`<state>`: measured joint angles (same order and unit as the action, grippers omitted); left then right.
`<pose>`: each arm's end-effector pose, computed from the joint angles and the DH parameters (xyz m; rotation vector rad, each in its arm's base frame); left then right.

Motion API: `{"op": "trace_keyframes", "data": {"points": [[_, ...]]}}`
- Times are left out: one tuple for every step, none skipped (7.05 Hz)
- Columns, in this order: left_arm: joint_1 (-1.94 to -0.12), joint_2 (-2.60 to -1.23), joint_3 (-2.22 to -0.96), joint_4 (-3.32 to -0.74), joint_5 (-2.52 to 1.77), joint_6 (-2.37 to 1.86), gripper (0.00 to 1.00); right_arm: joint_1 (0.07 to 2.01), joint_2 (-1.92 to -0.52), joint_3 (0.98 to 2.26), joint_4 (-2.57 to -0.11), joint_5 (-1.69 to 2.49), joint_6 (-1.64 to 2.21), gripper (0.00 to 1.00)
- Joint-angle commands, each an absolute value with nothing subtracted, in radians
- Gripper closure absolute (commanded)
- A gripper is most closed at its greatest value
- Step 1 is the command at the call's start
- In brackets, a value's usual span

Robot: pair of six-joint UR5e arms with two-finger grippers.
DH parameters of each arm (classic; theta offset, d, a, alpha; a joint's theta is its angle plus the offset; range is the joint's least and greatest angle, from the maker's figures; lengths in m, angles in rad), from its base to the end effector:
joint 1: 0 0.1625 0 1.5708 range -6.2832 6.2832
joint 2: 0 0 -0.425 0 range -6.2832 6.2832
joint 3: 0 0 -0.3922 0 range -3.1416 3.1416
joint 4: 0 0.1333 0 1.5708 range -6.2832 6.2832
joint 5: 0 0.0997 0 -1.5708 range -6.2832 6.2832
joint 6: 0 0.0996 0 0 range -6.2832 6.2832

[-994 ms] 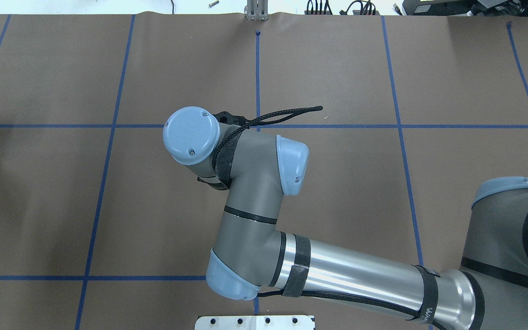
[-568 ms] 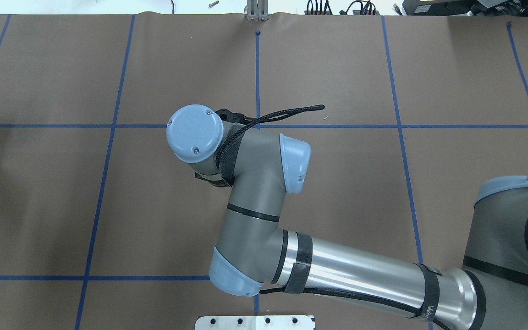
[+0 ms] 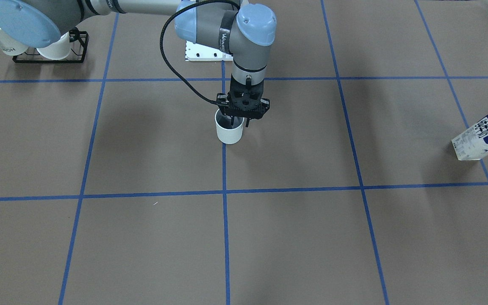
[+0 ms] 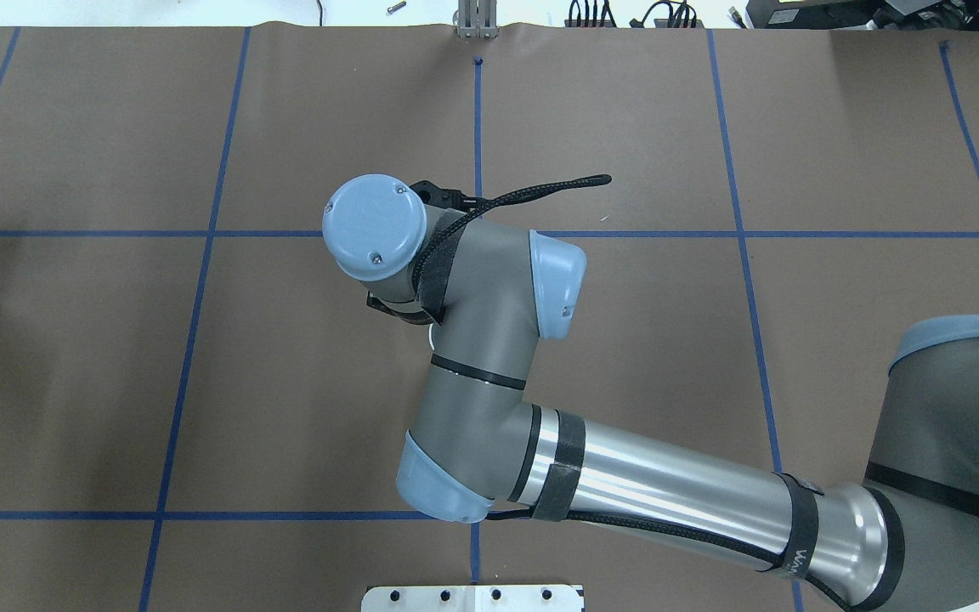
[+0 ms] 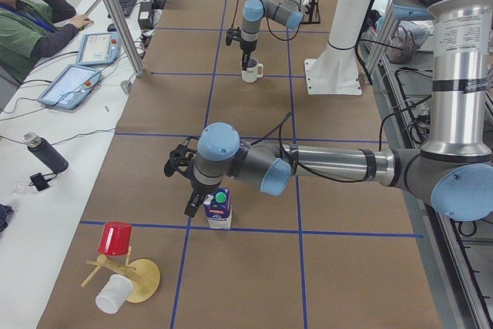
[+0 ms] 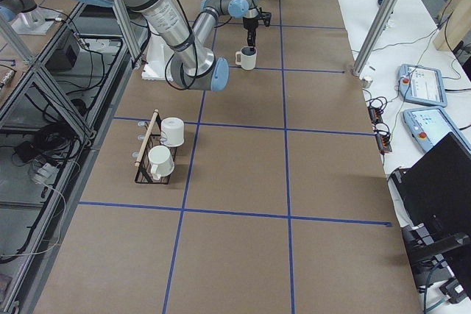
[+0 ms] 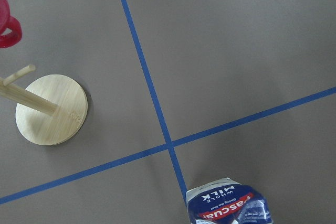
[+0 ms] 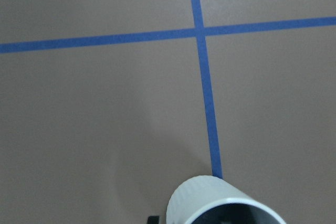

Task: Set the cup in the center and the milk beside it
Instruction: 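Lower the white mug onto the center grid crossing and open the right gripper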

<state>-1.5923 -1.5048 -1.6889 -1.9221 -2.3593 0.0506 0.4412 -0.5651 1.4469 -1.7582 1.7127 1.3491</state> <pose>-0.0730 -0.4814 0.5916 0.4101 0.7636 0.1863 -0.6254 -0.4272 0.0993 0.0969 -0.7005 0.1610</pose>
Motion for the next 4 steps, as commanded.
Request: {"op": "trace_keyframes", "data": {"points": [[-1.592,-1.505,-1.687,-1.921,-2.359,0.051,0.02,0.513,-0.558,1.518,-1.778,1.739,1.277,0.00],[-1.592,-1.505,-1.678,-1.921,-2.359,0.054,0.02,0.584,-0.557,1.552,-1.813,1.808,1.199,0.00],[-1.592,-1.505,-1.675,-1.922,-2.359,0.052,0.02,0.685,-0.567,1.563,-1.827,1.892,1.102,0.00],[-1.592,-1.505,-1.681,-1.924,-2.358,0.051,0.02,0.812,-0.631,1.562,-1.827,2.002,0.901,0.00]]}}
